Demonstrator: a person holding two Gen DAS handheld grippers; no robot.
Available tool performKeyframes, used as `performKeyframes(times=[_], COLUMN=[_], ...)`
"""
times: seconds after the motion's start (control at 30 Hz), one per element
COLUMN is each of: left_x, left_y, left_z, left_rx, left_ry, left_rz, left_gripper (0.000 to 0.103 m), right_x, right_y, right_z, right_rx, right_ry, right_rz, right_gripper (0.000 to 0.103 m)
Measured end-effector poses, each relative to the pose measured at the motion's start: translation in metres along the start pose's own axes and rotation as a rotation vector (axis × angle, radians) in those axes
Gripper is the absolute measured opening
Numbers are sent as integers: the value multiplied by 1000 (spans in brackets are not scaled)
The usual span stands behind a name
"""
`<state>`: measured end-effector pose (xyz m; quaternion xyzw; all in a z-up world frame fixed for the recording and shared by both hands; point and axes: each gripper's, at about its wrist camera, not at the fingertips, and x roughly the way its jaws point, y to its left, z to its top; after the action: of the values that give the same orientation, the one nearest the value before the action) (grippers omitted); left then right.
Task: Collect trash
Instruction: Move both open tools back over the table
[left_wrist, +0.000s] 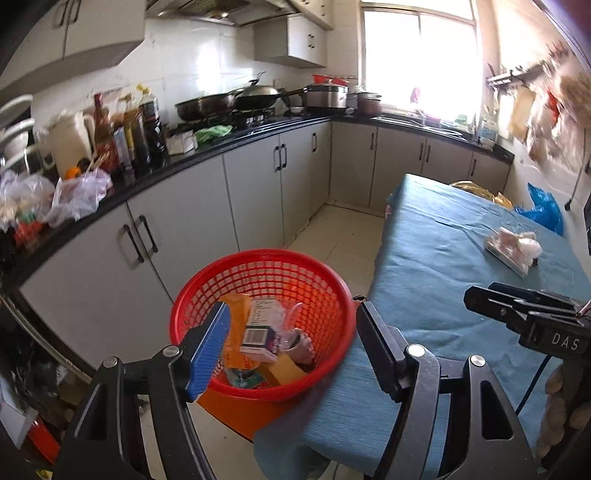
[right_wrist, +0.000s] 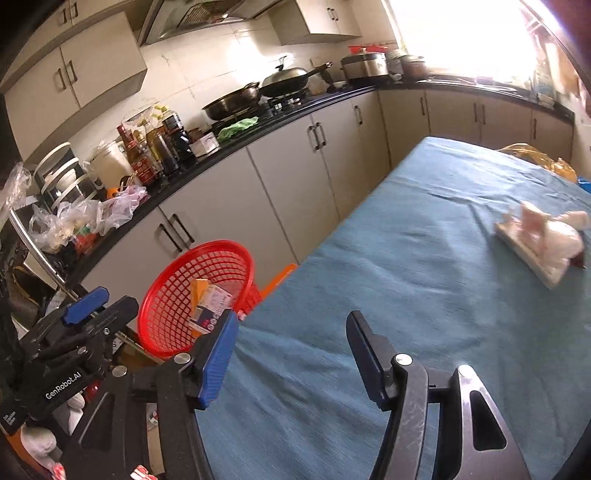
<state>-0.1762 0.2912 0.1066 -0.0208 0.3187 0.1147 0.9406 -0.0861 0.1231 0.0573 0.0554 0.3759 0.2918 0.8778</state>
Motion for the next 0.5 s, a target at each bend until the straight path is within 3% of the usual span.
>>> performKeyframes(times=[0.23,0.5], left_x=[-10,3], left_y=[-39,-81], left_z=[-2,6], left_rx=[32,29], left_ry=[7,80], left_rz=[-61,-234], left_gripper=[71,73], right_x=[-40,-83], right_y=[-46,-140], right_z=[-13,-25], right_rx=[64,228], right_ry=[-29,-49], right_rz=[-47,-183], right_gripper=[66,66])
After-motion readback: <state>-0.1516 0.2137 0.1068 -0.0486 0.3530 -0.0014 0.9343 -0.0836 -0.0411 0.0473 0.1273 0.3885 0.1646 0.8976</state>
